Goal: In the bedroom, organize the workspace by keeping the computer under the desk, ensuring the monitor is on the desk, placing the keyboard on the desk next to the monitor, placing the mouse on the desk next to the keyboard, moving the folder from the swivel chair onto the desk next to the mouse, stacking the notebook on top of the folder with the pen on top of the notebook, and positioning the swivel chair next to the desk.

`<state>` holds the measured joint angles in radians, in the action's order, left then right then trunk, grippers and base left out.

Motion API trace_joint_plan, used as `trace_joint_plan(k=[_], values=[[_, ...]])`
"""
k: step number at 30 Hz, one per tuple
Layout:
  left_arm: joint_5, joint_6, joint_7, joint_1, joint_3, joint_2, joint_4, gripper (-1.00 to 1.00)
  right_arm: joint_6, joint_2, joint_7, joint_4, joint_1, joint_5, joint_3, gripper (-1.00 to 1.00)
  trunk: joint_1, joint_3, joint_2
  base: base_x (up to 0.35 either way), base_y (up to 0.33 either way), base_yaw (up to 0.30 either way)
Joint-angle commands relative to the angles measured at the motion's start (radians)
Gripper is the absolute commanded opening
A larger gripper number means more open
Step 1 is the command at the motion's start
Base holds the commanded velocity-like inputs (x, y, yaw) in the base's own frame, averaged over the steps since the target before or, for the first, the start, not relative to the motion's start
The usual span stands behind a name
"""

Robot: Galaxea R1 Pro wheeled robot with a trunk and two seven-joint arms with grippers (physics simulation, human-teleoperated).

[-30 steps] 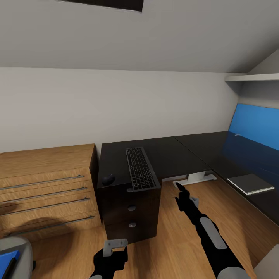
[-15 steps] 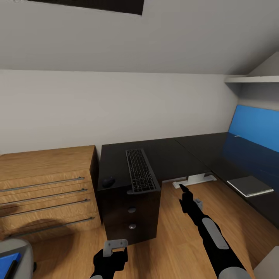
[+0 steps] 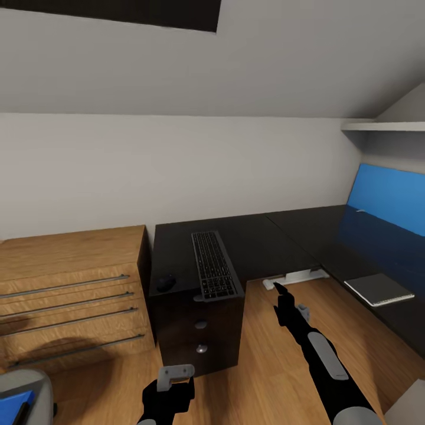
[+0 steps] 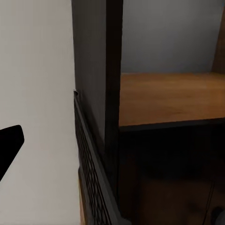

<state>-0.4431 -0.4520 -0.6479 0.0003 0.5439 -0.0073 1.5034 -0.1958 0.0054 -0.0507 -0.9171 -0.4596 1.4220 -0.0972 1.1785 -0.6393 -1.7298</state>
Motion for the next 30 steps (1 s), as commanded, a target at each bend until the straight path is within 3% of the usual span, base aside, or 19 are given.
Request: trace_joint_plan(k=[1,11,14,18,20,21,23,24,25,26,27,28,30], values=[[-0.007,-0.002,-0.007,0.0,0.0,0.001,0.002,1.0,-0.005,0.0,-0.002,0.007,-0.001,0.007,-0.003,1.0,-0.004,0.002,0.007,0.0,0.0,0.0],[-0.007,-0.002,-0.01,0.0,-0.007,0.0,-0.02,1.0,0.012,-0.004,0.005,0.094,-0.001,-0.024,-0.004,1.0,-0.042,0.034,0.077,0.0,0.0,0.0],[-0.008,-0.002,-0.01,0.0,-0.009,-0.001,-0.043,1.0,0.02,-0.004,0.014,0.111,-0.002,-0.058,-0.001,1.0,-0.054,0.043,0.098,0.0,0.0,0.0],[-0.007,-0.002,-0.01,0.0,-0.01,-0.002,-0.071,1.0,0.031,-0.001,0.034,0.138,-0.002,-0.138,0.006,1.0,-0.069,0.056,0.126,0.0,0.0,0.0],[-0.007,-0.001,-0.009,-0.001,-0.01,-0.003,-0.082,1.0,0.054,0.001,0.042,0.172,-0.002,-0.225,0.01,1.0,-0.077,0.062,0.14,0.0,0.0,0.0],[-0.007,-0.001,-0.009,0.0,-0.01,-0.004,-0.09,1.0,0.129,0.002,0.047,0.247,-0.002,-0.377,0.013,1.0,-0.081,0.065,0.147,0.0,0.0,0.0],[-0.007,-0.001,-0.008,0.0,-0.009,-0.004,-0.094,1.0,0.188,0.003,0.048,0.294,-0.002,-0.466,0.014,1.0,-0.088,0.071,0.161,0.0,0.0,0.0],[-0.008,0.0,-0.008,0.0,-0.01,-0.004,-0.101,1.0,0.26,0.005,0.049,0.34,-0.002,-0.56,0.014,1.0,-0.092,0.075,0.168,0.0,0.0,0.0],[-0.007,0.0,-0.008,0.0,-0.01,-0.005,-0.107,1.0,0.308,0.007,0.049,0.362,-0.002,-0.612,0.014,1.0,-0.096,0.078,0.175,0.0,0.0,0.0],[-0.007,0.001,-0.008,-0.001,-0.01,-0.005,-0.117,1.0,0.386,0.011,0.049,0.397,-0.002,-0.695,0.013,1.0,-0.1,0.081,0.182,0.0,0.0,0.0],[-0.006,0.001,-0.007,-0.001,-0.01,-0.004,-0.122,1.0,0.425,0.015,0.049,0.412,-0.002,-0.733,0.013,1.0,-0.104,0.084,0.189,0.0,0.0,0.0],[-0.006,0.002,-0.007,0.0,-0.011,-0.004,-0.132,1.0,0.499,0.025,0.049,0.443,-0.002,-0.801,0.012,1.0,-0.107,0.087,0.196,0.0,0.0,0.0],[-0.007,0.003,-0.007,0.0,-0.013,-0.004,-0.139,1.0,0.565,0.035,0.049,0.477,-0.002,-0.856,0.011,1.0,-0.115,0.093,0.21,0.0,0.0,0.0]])
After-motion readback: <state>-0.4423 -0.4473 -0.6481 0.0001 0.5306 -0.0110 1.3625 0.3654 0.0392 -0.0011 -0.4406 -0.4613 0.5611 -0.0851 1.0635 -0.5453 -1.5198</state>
